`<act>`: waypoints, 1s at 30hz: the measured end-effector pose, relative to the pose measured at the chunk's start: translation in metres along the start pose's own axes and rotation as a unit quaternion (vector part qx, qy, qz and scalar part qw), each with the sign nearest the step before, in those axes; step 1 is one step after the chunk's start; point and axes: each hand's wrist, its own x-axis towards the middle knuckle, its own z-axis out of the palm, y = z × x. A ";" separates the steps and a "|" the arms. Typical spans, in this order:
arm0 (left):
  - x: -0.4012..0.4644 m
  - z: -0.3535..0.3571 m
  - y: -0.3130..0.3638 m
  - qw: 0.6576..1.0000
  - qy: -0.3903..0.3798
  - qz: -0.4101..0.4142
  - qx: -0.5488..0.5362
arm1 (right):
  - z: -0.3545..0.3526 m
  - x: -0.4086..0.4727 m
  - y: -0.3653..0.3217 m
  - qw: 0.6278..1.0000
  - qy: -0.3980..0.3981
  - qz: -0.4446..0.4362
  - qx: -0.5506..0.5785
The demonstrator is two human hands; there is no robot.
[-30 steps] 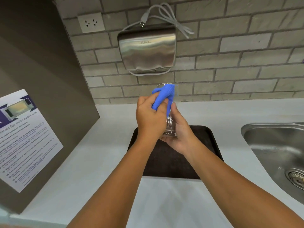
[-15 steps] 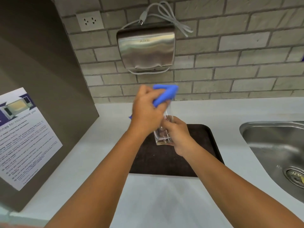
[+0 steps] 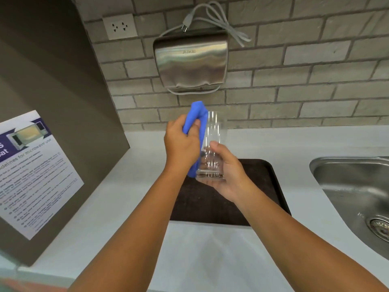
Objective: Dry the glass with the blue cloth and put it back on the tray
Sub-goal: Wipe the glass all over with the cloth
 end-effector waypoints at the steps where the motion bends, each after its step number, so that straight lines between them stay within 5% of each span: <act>1: -0.002 0.000 -0.004 0.996 -0.011 -0.068 -0.048 | -0.001 0.001 -0.003 1.000 -0.020 0.000 0.019; 3: -0.006 -0.001 -0.011 0.974 -0.042 -0.181 -0.130 | -0.002 0.001 -0.008 0.997 -0.058 -0.006 0.045; 6: -0.007 -0.003 -0.009 0.956 -0.043 -0.232 -0.174 | -0.005 0.001 -0.007 0.994 -0.079 0.006 0.074; 13: -0.024 0.006 0.003 0.999 -0.025 0.025 -0.032 | -0.002 0.003 -0.008 0.995 -0.082 0.001 0.061; 19: -0.016 0.002 -0.018 0.948 -0.053 -0.232 -0.210 | -0.012 0.002 -0.009 0.987 -0.131 0.007 0.091; 30: -0.021 0.001 -0.034 0.949 0.026 -0.230 -0.216 | -0.015 0.005 0.004 1.000 -0.004 -0.016 0.015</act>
